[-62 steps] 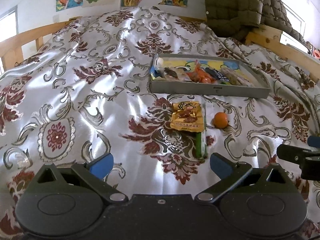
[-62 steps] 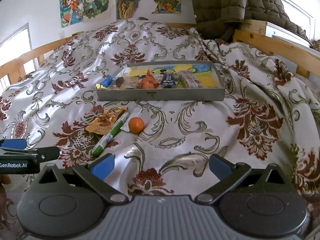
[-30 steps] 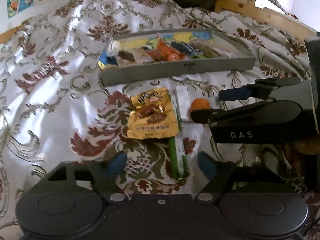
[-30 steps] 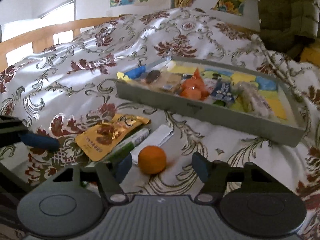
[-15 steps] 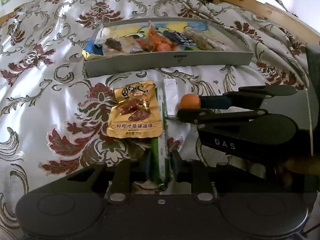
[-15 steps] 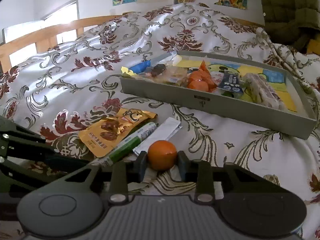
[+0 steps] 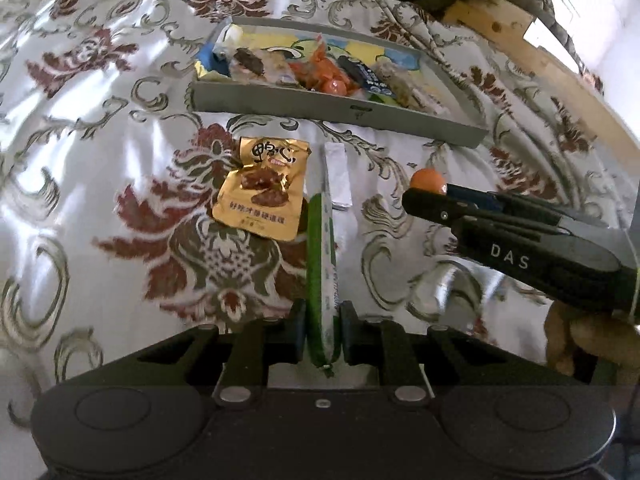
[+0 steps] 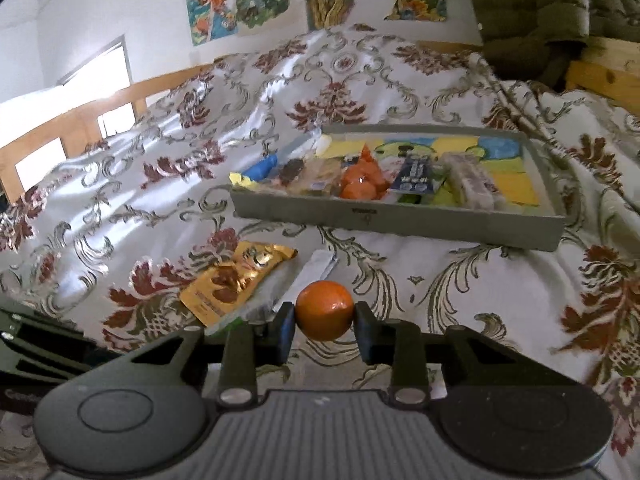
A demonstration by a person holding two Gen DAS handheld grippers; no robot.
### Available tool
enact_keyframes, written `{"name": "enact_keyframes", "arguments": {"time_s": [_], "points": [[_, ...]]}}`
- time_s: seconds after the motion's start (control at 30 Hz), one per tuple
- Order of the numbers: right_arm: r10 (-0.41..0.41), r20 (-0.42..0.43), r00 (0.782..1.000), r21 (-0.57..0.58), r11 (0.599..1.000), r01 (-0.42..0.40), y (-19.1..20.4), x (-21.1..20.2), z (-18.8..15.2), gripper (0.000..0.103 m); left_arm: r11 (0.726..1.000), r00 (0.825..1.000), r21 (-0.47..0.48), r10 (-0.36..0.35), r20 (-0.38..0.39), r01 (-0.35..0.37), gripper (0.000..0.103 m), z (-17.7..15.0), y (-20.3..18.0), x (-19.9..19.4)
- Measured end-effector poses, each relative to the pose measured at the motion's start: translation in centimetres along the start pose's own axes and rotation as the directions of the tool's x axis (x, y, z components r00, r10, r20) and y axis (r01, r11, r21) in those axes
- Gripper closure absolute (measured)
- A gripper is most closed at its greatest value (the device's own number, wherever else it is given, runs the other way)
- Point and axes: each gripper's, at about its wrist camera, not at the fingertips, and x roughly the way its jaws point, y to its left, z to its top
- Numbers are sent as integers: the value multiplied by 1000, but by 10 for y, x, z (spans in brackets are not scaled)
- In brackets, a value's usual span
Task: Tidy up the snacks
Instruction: 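Grasp the green stick with the left tool while the right tool grasps the orange candy, then carry the green stick and orange candy over the gray tray and lower them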
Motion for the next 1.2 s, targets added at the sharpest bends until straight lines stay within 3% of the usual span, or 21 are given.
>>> {"name": "enact_keyframes", "arguments": {"time_s": [0.17, 0.3, 0.5, 0.6, 0.77, 0.97, 1.2], "points": [[-2, 41, 999, -15, 1000, 3, 15, -21, 0, 68, 997, 999, -65, -33, -13, 32, 85, -7, 2, -22], [-4, 25, 1000, -9, 1000, 4, 25, -32, -10, 68, 993, 998, -112, -44, -52, 38, 85, -14, 7, -31], [-23, 31, 999, -33, 999, 24, 37, -44, -14, 68, 955, 990, -276, -128, -54, 108, 85, -16, 27, -42], [-32, 47, 998, -23, 999, 33, 37, -48, -12, 68, 944, 990, -307, -140, -29, 124, 85, -13, 33, -48], [-36, 53, 998, -9, 999, 37, 34, -50, -7, 68, 946, 989, -290, -142, 28, 144, 85, 0, 33, -58], [-61, 74, 995, -6, 998, 61, 22, -49, 16, 68, 962, 983, -218, -139, 122, 164, 85, 38, 26, -58], [-91, 90, 992, 39, 995, 88, -9, -39, 67, 68, 956, 951, -163, -203, 232, 244, 85, 96, 12, -40]]}}
